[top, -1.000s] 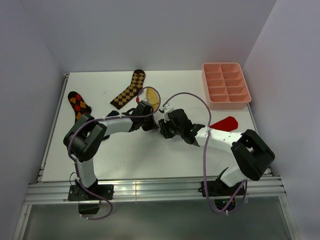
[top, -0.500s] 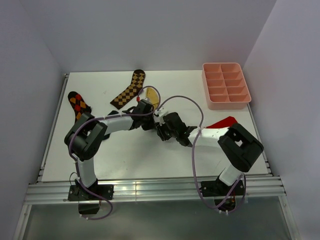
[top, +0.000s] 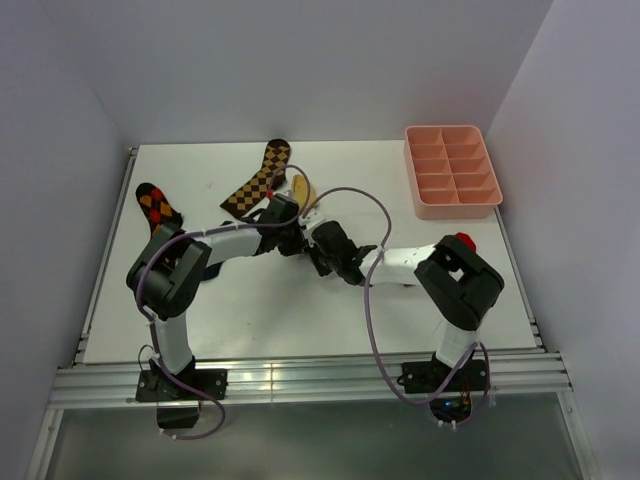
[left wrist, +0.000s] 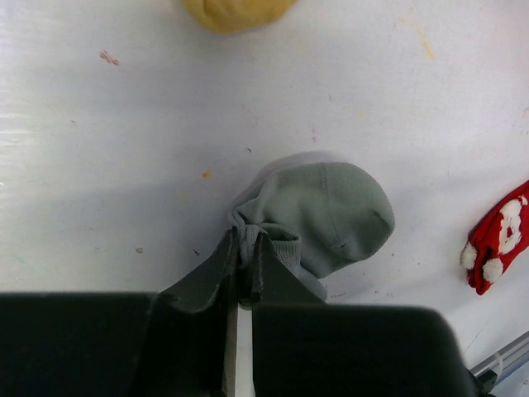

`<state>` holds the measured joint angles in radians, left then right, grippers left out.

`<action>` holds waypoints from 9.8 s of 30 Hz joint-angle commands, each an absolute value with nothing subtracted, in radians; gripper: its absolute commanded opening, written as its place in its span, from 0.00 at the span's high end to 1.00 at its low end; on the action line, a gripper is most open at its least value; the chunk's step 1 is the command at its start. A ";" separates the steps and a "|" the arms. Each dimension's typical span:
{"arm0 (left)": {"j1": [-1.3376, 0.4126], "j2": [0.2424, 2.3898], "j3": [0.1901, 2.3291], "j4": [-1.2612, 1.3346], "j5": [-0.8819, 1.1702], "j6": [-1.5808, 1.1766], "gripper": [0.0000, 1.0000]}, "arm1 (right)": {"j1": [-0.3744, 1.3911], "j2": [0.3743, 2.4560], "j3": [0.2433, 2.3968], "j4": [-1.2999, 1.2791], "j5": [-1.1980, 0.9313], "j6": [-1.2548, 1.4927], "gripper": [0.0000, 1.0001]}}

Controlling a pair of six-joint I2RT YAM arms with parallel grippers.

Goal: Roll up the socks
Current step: Roll the sock at the center of the board.

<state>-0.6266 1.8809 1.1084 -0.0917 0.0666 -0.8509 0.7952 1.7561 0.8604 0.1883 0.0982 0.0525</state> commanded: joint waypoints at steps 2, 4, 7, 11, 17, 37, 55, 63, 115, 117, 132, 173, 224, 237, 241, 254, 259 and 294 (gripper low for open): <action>-0.638 1.864 1.132 -0.129 0.115 -0.815 0.86 | 0.799 1.819 0.914 0.052 0.129 0.083 1.00; -0.631 1.849 1.115 -0.126 0.094 -0.822 0.75 | 0.793 1.815 0.928 0.020 0.088 0.095 1.00; -0.609 1.804 1.083 -0.109 0.065 -0.842 0.56 | 0.775 1.799 0.936 -0.015 -0.032 0.127 1.00; -0.581 1.723 1.029 -0.077 0.014 -0.865 0.39 | 0.691 1.799 0.959 -0.063 -0.257 0.204 1.00; -0.566 1.634 0.922 -0.009 0.005 -0.903 0.38 | 0.582 1.853 1.020 -0.112 -0.557 0.302 1.00; -0.591 1.726 0.850 0.180 0.107 -0.963 0.43 | 0.445 2.031 1.089 -0.054 -0.859 0.457 1.00; -0.620 1.796 0.905 0.078 0.072 -0.950 0.97 | 0.451 1.919 1.039 -0.055 -0.683 0.361 0.95; -0.623 1.807 0.977 -0.027 0.055 -0.887 1.00 | 0.544 1.711 0.908 0.043 -0.409 0.256 0.69; -0.600 1.701 0.967 -0.061 0.028 -0.899 0.36 | 0.654 1.781 1.025 -0.102 -0.388 0.207 1.00; -0.597 1.678 0.939 -0.037 0.020 -0.911 0.33 | 0.608 1.816 1.061 -0.126 -0.498 0.236 1.00; -0.592 1.666 0.845 0.150 0.069 -0.968 0.36 | 0.448 2.006 1.072 -0.003 -0.897 0.426 1.00; -0.595 1.707 0.902 -0.025 0.025 -0.971 0.48 | 0.387 2.025 0.967 0.103 -0.825 0.515 1.00; -0.657 1.805 0.934 0.058 0.003 -0.994 1.00 | 0.509 1.615 0.836 0.026 -0.294 0.266 0.55; -0.658 1.818 0.983 0.003 0.018 -0.968 1.00 | 0.770 1.539 0.767 0.152 0.066 0.075 0.51; -0.657 1.822 0.988 0.003 0.028 -0.969 1.00 | 0.830 1.555 0.753 0.195 0.158 0.046 0.51; -0.658 1.824 0.994 0.003 0.046 -0.969 1.00 | 0.900 1.695 0.804 0.196 0.242 -0.018 0.52; -0.658 1.822 0.996 0.003 0.058 -0.965 1.00 | 0.902 1.746 0.836 0.160 0.288 -0.002 0.56; -0.607 1.660 0.804 0.202 0.035 -1.006 0.38 | 0.479 1.974 1.088 -0.135 -0.764 0.294 1.00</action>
<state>-0.6083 1.6665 0.8173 0.1188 0.0147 -1.0077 0.4953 1.9274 1.0698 -0.0544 -0.7029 0.2623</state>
